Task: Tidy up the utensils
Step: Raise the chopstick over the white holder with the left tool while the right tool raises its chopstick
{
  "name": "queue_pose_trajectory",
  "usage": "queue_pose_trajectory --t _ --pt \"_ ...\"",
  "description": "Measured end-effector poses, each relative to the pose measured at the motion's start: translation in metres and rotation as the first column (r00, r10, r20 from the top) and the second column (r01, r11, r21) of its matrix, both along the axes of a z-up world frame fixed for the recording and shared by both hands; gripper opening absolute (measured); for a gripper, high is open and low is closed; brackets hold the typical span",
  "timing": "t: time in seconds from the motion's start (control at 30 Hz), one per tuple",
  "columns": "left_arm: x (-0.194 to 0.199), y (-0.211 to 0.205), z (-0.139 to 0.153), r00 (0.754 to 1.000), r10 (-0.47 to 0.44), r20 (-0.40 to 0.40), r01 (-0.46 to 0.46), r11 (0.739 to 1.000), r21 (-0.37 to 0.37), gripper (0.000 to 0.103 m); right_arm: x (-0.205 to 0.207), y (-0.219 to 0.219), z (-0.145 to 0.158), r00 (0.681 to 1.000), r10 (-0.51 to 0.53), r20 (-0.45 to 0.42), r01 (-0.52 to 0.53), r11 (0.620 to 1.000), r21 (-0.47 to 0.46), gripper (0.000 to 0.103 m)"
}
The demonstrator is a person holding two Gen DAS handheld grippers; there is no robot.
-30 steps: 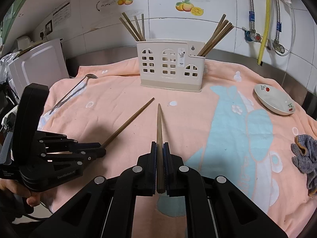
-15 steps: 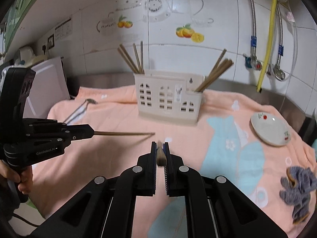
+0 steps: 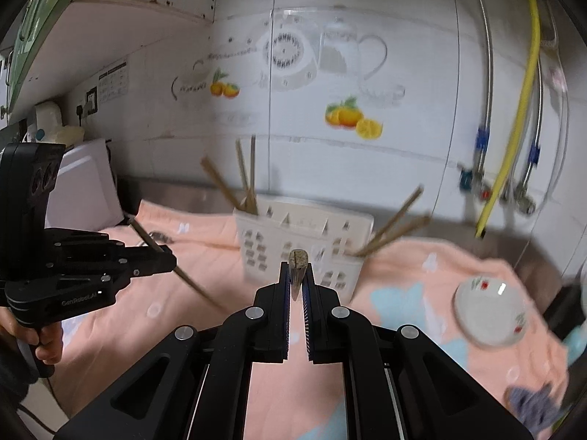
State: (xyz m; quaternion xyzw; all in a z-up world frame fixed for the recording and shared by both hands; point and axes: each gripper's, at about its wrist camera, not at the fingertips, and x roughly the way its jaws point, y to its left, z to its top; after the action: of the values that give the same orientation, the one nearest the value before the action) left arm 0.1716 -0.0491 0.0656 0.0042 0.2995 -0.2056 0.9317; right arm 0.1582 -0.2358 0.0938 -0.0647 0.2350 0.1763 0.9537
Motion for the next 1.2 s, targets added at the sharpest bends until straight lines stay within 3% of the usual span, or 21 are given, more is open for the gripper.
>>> queue_pose_trajectory --t 0.3,0.67,0.93,1.2 --pt "0.018 -0.002 0.052 0.996 -0.029 0.085 0.029 1.0 0.001 0.006 0.013 -0.001 0.051 0.989 -0.035 0.143 0.043 0.998 -0.053 0.006" --pt "0.038 0.009 0.133 0.96 0.018 0.278 -0.006 0.999 -0.045 0.006 0.038 -0.001 0.065 0.984 -0.074 0.16 0.085 0.995 -0.06 0.006" --pt "0.072 0.012 0.142 0.951 0.079 0.299 -0.064 0.996 -0.06 0.006 0.07 -0.004 0.049 0.994 -0.082 0.074 0.086 0.995 -0.055 0.006" --pt "0.104 0.016 0.125 0.958 0.118 0.262 -0.098 0.991 -0.089 0.006 0.092 -0.006 0.029 0.997 -0.065 -0.029 0.064 0.997 -0.031 0.007"
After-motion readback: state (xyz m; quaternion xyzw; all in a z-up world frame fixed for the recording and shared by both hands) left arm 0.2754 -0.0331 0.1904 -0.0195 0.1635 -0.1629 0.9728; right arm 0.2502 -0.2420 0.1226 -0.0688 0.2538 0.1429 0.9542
